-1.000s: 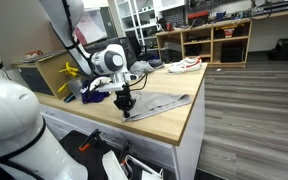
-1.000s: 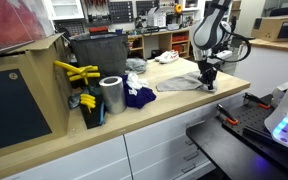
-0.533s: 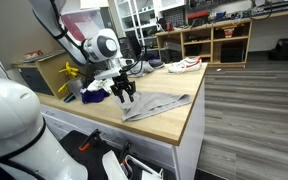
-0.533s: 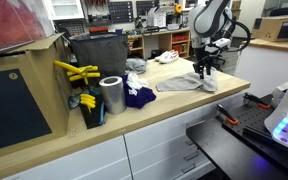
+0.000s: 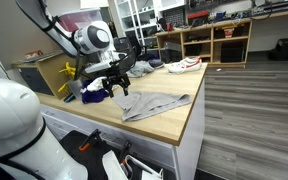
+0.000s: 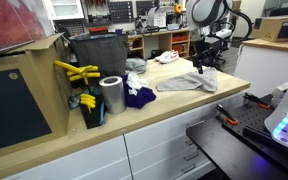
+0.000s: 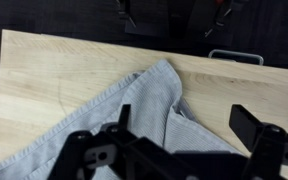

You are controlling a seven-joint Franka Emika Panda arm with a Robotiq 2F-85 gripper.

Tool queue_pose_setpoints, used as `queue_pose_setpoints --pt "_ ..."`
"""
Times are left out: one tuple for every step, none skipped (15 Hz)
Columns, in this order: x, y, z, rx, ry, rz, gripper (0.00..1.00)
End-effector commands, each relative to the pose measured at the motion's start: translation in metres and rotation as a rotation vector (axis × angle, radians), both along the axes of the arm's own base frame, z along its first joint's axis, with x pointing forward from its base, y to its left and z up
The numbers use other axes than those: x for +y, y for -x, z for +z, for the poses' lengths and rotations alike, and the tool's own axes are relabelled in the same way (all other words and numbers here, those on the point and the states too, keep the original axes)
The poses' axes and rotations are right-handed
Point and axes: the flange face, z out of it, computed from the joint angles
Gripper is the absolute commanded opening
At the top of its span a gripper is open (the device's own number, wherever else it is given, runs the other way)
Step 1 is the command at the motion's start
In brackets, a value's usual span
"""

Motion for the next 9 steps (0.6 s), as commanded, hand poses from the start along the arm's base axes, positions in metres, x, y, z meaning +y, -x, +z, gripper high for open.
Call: queue_pose_setpoints --pt "0.003 0.011 0.002 0.046 0.006 -0.039 1.00" --pt "0.003 0.012 -0.002 0.051 0.004 -0.039 1.00" --pt "0.002 0.012 -0.005 0.053 0.004 -0.041 1.00" --pt "0.002 0.014 -0.008 0.056 0.003 -0.041 1.00" --pt "0.002 0.016 -0.014 0.060 0.006 -0.039 1.00" --pt "0.002 0.018 -0.020 0.062 0.009 -0.035 1.00" --pt "0.003 0.021 -0.028 0.068 0.012 -0.028 1.00" --pt "0.003 0.024 -0.035 0.077 0.011 -0.027 1.00" --pt "0.002 0.026 -0.043 0.085 0.012 -0.025 1.00"
